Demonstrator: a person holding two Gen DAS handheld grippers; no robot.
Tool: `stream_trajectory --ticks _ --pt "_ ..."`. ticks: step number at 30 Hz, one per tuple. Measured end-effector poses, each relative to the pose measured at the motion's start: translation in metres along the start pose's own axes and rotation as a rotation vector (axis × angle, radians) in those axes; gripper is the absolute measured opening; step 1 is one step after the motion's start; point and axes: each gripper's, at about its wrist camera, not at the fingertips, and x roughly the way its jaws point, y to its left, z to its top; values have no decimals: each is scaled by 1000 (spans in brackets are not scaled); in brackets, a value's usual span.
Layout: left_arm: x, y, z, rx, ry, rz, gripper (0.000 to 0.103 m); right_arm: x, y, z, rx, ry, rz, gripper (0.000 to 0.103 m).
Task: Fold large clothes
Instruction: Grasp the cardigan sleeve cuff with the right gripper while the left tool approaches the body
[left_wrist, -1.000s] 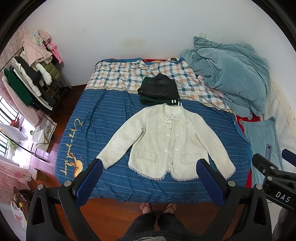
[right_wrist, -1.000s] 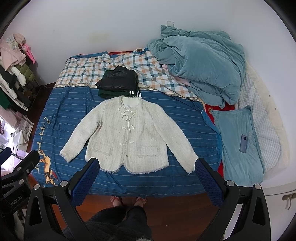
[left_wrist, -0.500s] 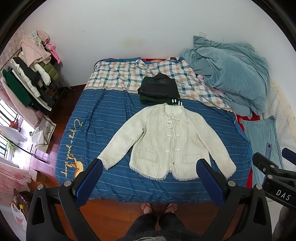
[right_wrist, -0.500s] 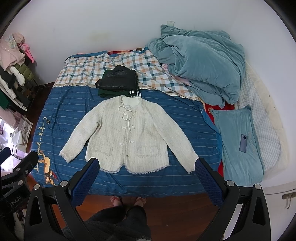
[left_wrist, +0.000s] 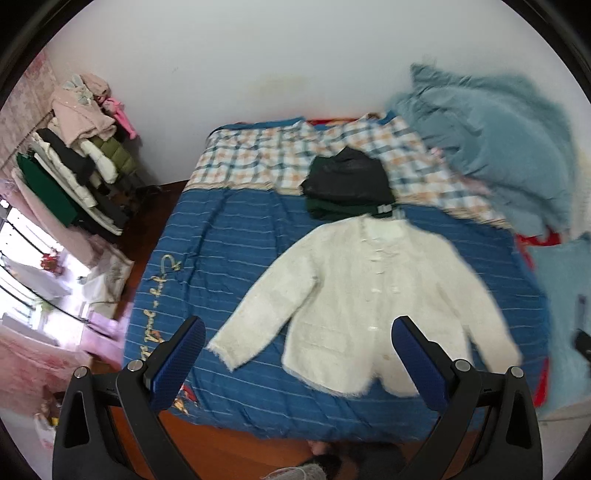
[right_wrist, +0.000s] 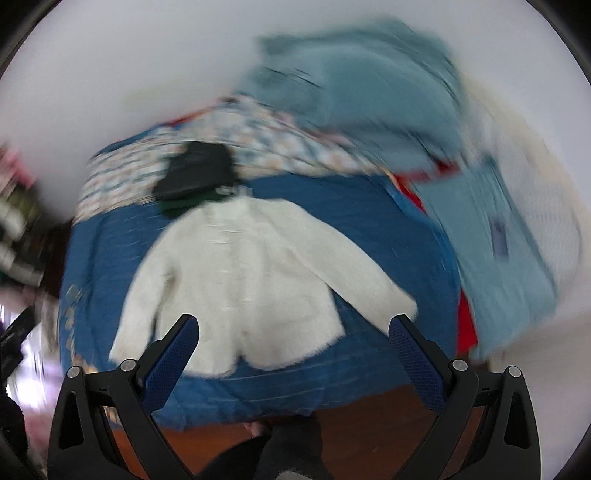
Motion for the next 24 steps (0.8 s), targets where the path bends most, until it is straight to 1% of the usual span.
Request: stream_trajectory --ticks 1,2,3,5,6,7,8,9,10,11,12,14,15,17,19,20,21,22,23,24 --pt "15 -5 0 7 -3 22 103 19 -18 1 52 19 0 93" --pt "34 -11 0 16 2 49 103 45 -41 1 116 52 -6 79" --pt "49 -16 -1 20 15 73 103 78 -69 1 185 102 -6 73" --pt "92 -30 -3 27 67 110 103 138 -120 -1 293 167 -22 73" --pt "111 -37 -4 27 91 125 103 160 -140 -3 333 178 -22 73" --pt "132 -45 -6 30 121 144 103 191 -168 -6 377 189 -28 73" --pt "148 -52 -9 29 145 156 103 215 -189 -8 409 209 -45 73" --pt "172 -60 -13 28 165 169 103 238 -211 -13 450 226 -62 76" --pt "187 -65 -14 32 178 186 103 258 -228 -17 481 231 -67 78" --pt "203 -70 -17 32 198 201 103 283 -250 -23 511 246 -80 80" --pt "220 -74 -20 31 221 213 103 312 -274 -32 550 274 -116 81" --pt "258 -83 -31 29 269 247 103 365 -308 -49 602 324 -138 81" --pt "281 -88 -39 28 309 263 103 384 -315 -54 621 341 -143 82" --pt "310 -96 -46 26 358 269 103 423 -335 -66 655 357 -129 82" --pt "339 -107 -52 34 384 278 103 460 -346 -78 696 381 -102 82" --pt "350 -110 -55 38 390 281 103 478 -350 -83 720 393 -68 82" --pt "361 -113 -58 40 393 284 103 496 -351 -88 752 410 -40 84" --pt "369 -116 -58 39 396 284 103 512 -350 -91 764 429 -35 84" --pt "379 -117 -59 37 398 284 103 517 -348 -90 756 438 -63 84" --pt "386 -119 -59 36 400 283 103 521 -345 -87 747 438 -101 82"
